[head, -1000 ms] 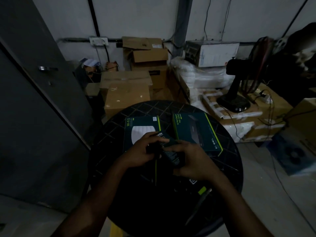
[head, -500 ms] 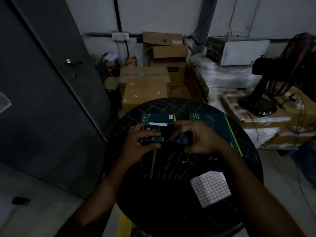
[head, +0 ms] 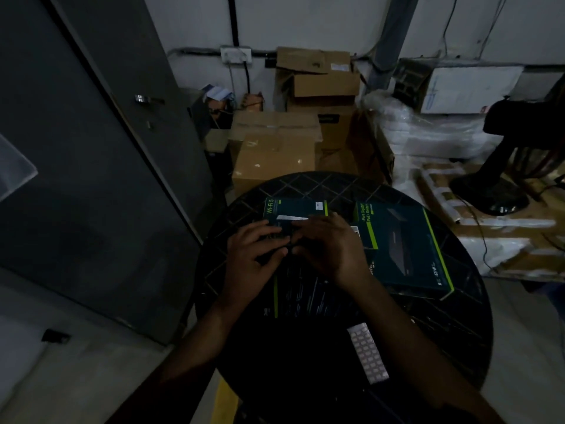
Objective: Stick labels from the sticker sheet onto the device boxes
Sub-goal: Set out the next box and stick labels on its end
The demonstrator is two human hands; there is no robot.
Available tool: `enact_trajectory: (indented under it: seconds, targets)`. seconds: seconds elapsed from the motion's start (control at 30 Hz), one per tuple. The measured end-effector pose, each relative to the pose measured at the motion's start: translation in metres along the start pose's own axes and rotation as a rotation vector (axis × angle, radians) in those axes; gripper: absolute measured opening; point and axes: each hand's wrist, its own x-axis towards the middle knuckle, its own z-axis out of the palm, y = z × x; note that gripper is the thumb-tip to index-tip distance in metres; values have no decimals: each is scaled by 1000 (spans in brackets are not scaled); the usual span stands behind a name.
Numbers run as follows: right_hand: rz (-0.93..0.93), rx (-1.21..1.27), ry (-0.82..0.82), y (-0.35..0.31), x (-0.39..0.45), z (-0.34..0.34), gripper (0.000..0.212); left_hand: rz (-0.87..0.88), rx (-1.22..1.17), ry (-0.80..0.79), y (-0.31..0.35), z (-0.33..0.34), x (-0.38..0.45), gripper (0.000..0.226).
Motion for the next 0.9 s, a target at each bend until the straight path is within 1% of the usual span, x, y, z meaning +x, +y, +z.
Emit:
enact_trajectory:
  seconds: [0.1,0.17,0.23,0.3,0.37,0.47,0.53,0.6,0.7,0.8,0.9]
  targets:
    - [37,27,74,-3,-6,4,14,-29,-34,45,-1,5,-3,18]
    - [29,21,77,-2,-9,2,12,-31,-39,22,-1,4,-4,18]
    - [43,-68,72,4,-14,-5,13,-32,-70,-10,-3,2,-4,18]
    - [114,-130,94,13,-21,-14,16,-37,-132,-32,-7,-2,-1,17]
    - [186,-111,156,22,-29,-21,15,-62,-184,-27,-12,-5,1,17]
    - [230,-28,201,32,-37,-26,11,-89,-197,-57,-17,-9,5,17]
    - [295,96,219,35,-41,-29,15,-80,-160,-88,-19,-12,8,17]
    - [376,214,272,38,-42,-33,16,-90,-142,-93,-20,-14,10,17]
    - [434,271,331,43,-44,-36,14,-157,-215,-69,-22,-16,10,20]
    - [382,375,291,54,-54,-40,10,-263,-377,-60,-26,-22,10,19]
    - [378,504,223,67,-64,-45,9,-287,-478,-55,-26,-26,6,22]
